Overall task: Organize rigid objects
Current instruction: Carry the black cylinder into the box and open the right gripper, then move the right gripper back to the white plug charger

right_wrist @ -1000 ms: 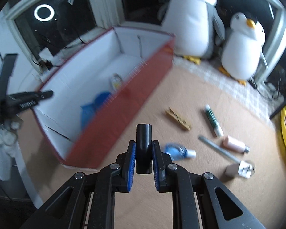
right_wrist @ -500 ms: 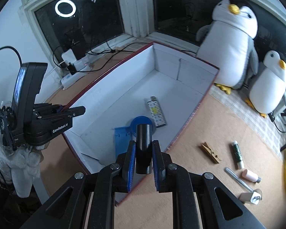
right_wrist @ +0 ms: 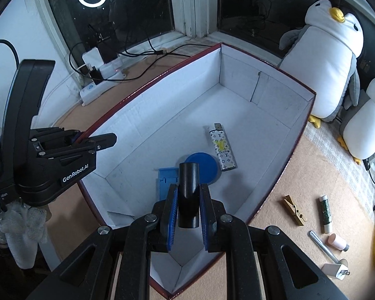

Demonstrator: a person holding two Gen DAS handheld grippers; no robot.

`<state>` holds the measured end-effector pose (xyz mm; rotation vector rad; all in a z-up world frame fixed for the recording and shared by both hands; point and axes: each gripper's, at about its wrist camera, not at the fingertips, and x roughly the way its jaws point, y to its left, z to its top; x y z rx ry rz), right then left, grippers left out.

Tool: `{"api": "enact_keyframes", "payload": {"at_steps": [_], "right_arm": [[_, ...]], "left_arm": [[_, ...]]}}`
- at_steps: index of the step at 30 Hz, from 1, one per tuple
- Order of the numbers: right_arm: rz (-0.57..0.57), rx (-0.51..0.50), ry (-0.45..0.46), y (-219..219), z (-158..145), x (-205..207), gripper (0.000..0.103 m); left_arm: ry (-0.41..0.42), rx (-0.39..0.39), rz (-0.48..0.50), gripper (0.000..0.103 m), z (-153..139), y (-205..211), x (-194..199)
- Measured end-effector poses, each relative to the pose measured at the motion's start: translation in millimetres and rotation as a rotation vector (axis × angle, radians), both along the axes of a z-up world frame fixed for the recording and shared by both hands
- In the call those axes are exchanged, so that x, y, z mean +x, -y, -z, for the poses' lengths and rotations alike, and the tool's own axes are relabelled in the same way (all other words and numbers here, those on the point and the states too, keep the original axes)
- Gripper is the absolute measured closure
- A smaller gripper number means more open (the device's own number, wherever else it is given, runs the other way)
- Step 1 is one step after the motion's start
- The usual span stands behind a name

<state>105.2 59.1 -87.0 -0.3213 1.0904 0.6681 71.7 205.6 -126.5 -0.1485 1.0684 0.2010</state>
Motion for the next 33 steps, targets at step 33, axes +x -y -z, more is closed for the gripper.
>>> {"api": "enact_keyframes", "payload": {"at_steps": [33], "right_arm": [[0.101,0.127,0.021,39,-20,-5,0.059]], "left_arm": [[-0.004,0.0,0.003,0.092,2,0,2]]}}
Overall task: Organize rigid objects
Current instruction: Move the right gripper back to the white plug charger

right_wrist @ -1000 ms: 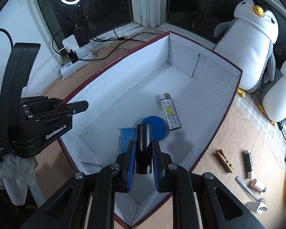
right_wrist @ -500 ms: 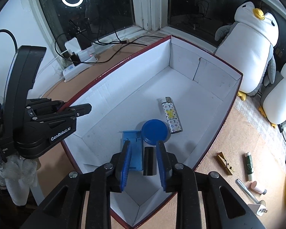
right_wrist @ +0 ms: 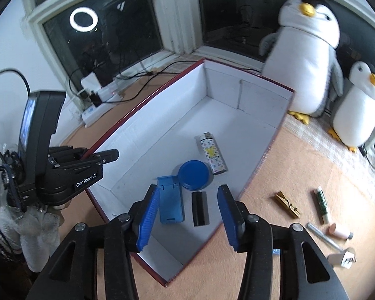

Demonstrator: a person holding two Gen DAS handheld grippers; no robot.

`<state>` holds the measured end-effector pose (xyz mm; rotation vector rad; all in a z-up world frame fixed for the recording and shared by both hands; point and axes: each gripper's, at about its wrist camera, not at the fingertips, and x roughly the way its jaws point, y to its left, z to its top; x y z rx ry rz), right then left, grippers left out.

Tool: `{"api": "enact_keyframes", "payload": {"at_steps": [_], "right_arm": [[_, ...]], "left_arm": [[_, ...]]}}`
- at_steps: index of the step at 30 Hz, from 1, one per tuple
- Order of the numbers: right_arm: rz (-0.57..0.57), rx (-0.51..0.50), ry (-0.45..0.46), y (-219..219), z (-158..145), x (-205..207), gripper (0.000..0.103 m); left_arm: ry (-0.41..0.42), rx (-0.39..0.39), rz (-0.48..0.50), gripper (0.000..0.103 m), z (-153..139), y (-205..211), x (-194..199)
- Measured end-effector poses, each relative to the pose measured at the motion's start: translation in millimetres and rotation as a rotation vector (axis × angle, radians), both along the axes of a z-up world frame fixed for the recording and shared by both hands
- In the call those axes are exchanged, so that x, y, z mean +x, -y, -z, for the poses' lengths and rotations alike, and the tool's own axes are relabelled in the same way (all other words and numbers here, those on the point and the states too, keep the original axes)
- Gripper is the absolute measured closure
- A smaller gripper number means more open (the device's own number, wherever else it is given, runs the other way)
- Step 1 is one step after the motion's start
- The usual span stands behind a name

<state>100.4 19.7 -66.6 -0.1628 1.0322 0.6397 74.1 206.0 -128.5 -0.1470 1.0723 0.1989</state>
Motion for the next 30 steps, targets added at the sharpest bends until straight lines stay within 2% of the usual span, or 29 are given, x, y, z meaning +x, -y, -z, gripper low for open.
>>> {"api": "enact_keyframes", "payload": {"at_steps": [6,7,8,14,19,23,30], "right_arm": [[0.102,0.061,0.0,50,-6,-4,0.058],[0.148,0.081,0.004,71,-7,-7,0.057],[0.148,0.081,0.004,71,-7,-7,0.055],[0.324,0.109,0.009,146,-3,-18,0.04],[0.471,0.045,-0.005,201,15,-23,0.039],[0.562,0.038,-0.04,234,37,-23,0.039],[0.628,0.026,-0.083,259,69,-15,0.039]], "left_arm": [[-0.003,-0.002,0.0,0.092,1,-1,1],[-0.003,-0.001,0.001,0.092,1,0,1],[-0.004,0.001,0.003,0.092,1,0,1],[-0.013,0.005,0.003,0.092,1,-1,2],[-0.018,0.007,0.0,0.092,-1,-1,2],[-0.02,0.017,0.0,0.092,-3,1,3],[-0.028,0.025,-0.004,0.086,-5,4,4]]}}
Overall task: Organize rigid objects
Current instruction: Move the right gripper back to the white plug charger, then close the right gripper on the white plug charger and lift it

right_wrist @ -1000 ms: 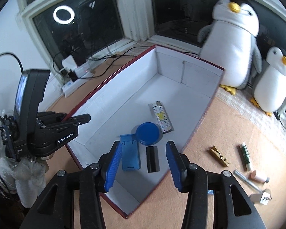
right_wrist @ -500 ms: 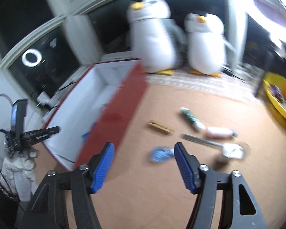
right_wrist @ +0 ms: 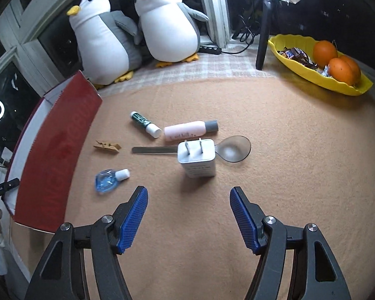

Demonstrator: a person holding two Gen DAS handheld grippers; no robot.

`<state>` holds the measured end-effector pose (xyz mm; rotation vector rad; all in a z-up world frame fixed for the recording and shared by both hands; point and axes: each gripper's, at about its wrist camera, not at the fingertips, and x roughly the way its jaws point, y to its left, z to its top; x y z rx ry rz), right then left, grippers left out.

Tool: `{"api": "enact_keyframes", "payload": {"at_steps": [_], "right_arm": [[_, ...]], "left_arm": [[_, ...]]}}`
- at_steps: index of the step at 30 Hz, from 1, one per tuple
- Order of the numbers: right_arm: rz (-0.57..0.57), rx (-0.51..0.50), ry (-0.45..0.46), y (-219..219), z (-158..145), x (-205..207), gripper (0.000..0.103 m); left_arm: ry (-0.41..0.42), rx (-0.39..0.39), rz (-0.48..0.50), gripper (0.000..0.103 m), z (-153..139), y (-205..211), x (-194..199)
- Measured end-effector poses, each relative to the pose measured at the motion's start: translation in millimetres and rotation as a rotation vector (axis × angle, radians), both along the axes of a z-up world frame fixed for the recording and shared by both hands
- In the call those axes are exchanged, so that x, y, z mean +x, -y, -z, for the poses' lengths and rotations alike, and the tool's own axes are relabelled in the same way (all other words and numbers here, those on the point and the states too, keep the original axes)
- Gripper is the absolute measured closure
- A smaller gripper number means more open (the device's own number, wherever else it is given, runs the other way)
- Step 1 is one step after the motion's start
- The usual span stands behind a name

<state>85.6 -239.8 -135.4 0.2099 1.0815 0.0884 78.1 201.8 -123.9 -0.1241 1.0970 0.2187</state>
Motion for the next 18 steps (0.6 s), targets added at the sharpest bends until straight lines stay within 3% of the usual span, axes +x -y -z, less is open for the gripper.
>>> {"api": "enact_keyframes", "payload": {"at_steps": [9,14,17,18], "right_arm": [[-0.003,-0.004,-0.012,-1,22,22,0.039],[-0.008,-0.032,-0.01,-4,28,34,0.048],[-0.009,-0.032,-0.017,-2,32,40,0.057],[-0.01,-0.036,-0.02,-2,33,42,0.065]], "left_arm": [[-0.013,0.019,-0.017,0.086,-1,2,0],[-0.018,0.027,-0.028,0.086,-1,2,1],[-0.02,0.031,-0.032,0.086,-1,3,0],[-0.02,0.031,-0.034,0.086,-1,3,0]]}}
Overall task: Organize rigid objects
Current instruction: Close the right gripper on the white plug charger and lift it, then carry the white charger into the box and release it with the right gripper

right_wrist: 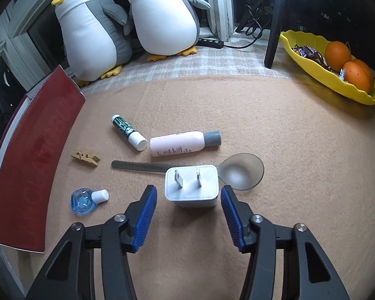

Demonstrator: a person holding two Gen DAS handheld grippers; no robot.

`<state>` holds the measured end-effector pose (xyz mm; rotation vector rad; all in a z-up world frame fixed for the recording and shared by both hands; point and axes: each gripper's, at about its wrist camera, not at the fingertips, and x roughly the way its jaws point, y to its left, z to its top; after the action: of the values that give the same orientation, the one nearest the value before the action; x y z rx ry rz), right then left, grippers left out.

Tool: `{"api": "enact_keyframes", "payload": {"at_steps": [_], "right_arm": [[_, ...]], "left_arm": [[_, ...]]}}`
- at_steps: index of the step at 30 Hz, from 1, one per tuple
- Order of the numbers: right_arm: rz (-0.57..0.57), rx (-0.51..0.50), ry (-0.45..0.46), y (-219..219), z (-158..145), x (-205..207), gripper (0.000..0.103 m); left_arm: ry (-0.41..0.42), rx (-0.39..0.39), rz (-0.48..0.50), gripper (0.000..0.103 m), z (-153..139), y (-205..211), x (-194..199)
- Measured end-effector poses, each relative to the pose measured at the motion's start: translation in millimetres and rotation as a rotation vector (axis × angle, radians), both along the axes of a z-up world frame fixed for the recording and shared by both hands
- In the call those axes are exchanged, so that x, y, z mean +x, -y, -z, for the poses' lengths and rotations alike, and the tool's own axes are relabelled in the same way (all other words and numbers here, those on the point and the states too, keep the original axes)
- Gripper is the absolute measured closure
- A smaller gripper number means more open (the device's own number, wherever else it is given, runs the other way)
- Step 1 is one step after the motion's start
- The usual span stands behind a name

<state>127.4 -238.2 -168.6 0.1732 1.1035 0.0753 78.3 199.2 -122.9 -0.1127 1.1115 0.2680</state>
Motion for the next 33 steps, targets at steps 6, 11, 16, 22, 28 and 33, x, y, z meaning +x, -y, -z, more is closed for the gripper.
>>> {"api": "enact_keyframes", "payload": {"at_steps": [6,11,16,22,28,33], "right_arm": [[-0.001,0.003,-0.001,5,3,2,0.07],[-0.009,-0.004,0.006,3,0,-1,0.07],[-0.019,-0.005,0.022,0,-11,-9,0.07],[-0.061,-0.002,0.049,-13,-33,-15,0.07],[-0.157,0.015,0.101,-50,-70,-16,0.07],[-0.267,0.039,0.138,-97,-101,-11,0.07]], "left_arm": [[-0.005,-0.001,-0.008,0.086,2,-1,-2],[-0.001,-0.011,-0.01,0.086,2,-3,-3],[0.007,-0.011,-0.006,0.086,2,-4,-2],[0.018,-0.017,0.0,0.085,0,-8,2],[0.028,-0.028,0.009,0.085,1,-10,4],[0.035,-0.039,0.021,0.086,4,-11,5]]}}
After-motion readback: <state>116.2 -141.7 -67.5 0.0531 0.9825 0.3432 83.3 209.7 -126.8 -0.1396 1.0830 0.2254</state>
